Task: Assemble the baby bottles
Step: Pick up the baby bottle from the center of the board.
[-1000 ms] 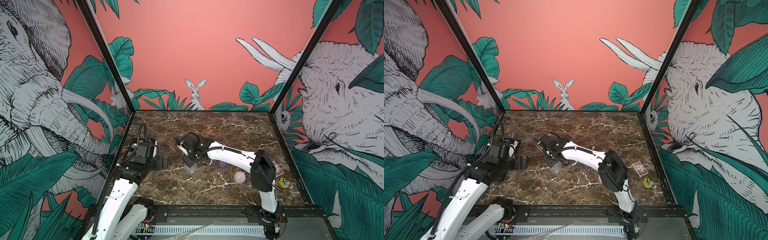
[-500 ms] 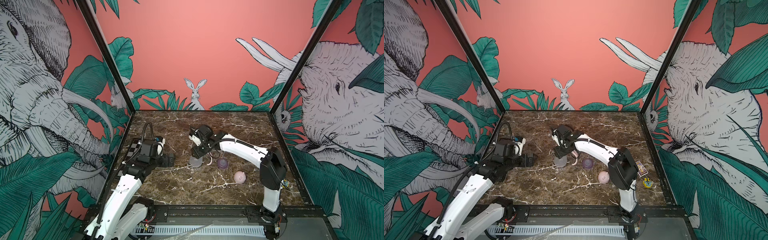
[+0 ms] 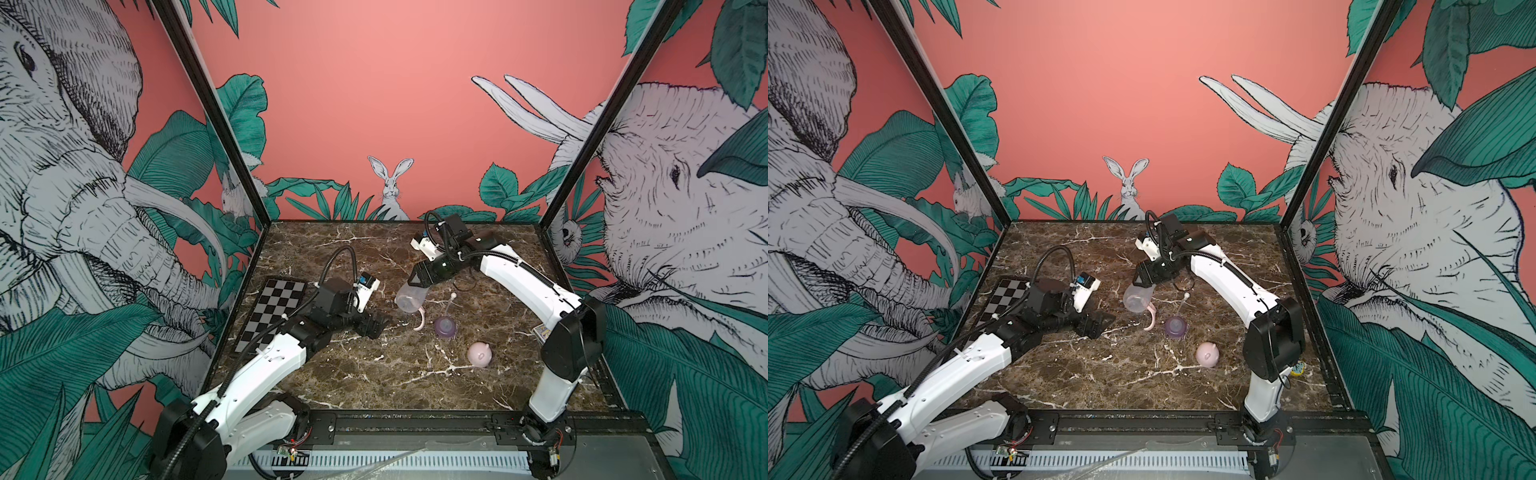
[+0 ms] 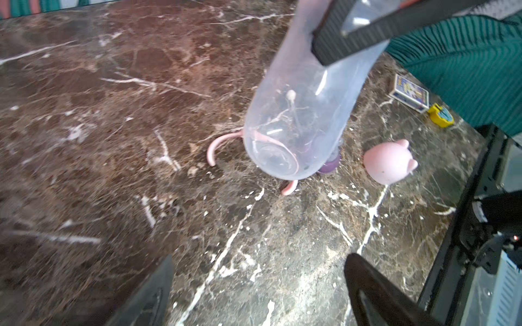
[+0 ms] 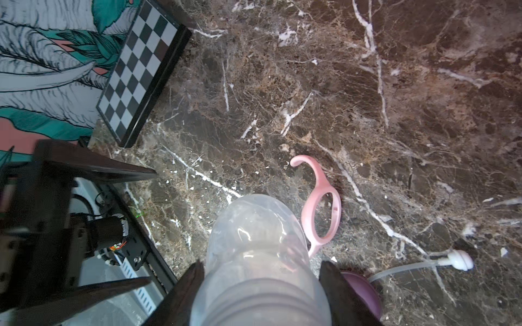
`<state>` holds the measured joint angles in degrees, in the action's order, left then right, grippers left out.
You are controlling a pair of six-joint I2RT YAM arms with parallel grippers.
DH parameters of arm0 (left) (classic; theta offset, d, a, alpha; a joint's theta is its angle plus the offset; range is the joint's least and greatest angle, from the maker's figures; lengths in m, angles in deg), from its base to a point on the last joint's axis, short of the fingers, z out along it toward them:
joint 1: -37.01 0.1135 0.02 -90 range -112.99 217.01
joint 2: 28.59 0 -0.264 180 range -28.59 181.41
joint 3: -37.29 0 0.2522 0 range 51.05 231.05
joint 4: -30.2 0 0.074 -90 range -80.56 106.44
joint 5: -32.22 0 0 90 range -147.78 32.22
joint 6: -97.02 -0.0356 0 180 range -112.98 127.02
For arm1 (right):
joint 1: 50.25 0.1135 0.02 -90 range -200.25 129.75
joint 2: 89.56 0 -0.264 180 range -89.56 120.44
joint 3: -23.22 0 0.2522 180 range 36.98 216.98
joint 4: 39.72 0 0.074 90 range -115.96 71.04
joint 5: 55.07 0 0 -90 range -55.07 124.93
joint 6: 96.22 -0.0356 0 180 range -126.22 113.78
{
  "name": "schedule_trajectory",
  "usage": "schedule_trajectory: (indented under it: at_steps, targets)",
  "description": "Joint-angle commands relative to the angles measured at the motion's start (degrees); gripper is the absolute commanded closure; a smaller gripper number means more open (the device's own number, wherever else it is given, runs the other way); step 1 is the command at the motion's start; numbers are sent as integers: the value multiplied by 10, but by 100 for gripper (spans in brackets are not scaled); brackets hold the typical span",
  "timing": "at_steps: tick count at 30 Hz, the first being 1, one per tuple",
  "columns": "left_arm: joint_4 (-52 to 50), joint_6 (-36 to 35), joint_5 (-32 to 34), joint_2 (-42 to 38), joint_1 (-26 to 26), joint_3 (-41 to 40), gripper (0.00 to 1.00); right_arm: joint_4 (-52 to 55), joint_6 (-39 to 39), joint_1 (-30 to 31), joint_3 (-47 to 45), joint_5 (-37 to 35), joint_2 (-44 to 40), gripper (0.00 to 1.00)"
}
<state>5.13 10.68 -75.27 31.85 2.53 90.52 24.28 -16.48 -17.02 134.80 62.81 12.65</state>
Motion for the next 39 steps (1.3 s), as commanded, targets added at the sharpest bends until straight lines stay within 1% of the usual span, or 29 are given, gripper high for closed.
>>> schedule_trajectory:
  at_steps: [1, 4, 8, 13, 16, 18, 20, 24, 28, 30, 31, 33, 36, 39]
  targets:
    - [87, -57, -43, 13, -10, -14, 3, 47, 10, 2, 30, 48, -16, 56]
    - [116, -85, -66, 20, -10, -18, 2, 55, 3, 3, 33, 63, -20, 57]
    - [153, -110, -81, 21, -11, -27, 1, 28, -25, 2, 7, 91, -40, 57]
    - [184, -116, -84, 24, -16, -30, 1, -28, -71, 4, -31, 120, -61, 57]
    - [193, -121, -78, 27, -17, -31, 1, -39, -83, 9, -36, 131, -60, 57]
    - [205, -119, -84, 30, -17, -32, 1, -67, -100, 9, -48, 146, -64, 57]
    - [203, -116, -86, 37, -17, -28, 2, -82, -108, 14, -52, 145, -65, 57]
    - [220, -106, -90, 43, -18, -31, 2, -78, -107, 25, -41, 145, -55, 57]
    - [213, -108, -83, 44, -18, -31, 5, -77, -103, 30, -39, 133, -55, 57]
    - [210, -108, -79, 43, -18, -30, 7, -79, -104, 29, -38, 137, -56, 57]
    - [208, -109, -79, 43, -17, -30, 9, -83, -106, 30, -39, 144, -56, 57]
    - [200, -111, -79, 43, -18, -29, 12, -85, -105, 29, -39, 138, -58, 57]
    - [202, -105, -79, 39, -18, -33, 12, -81, -97, 29, -39, 117, -63, 57]
    - [202, -102, -77, 31, -17, -39, 12, -84, -96, 26, -41, 115, -65, 58]
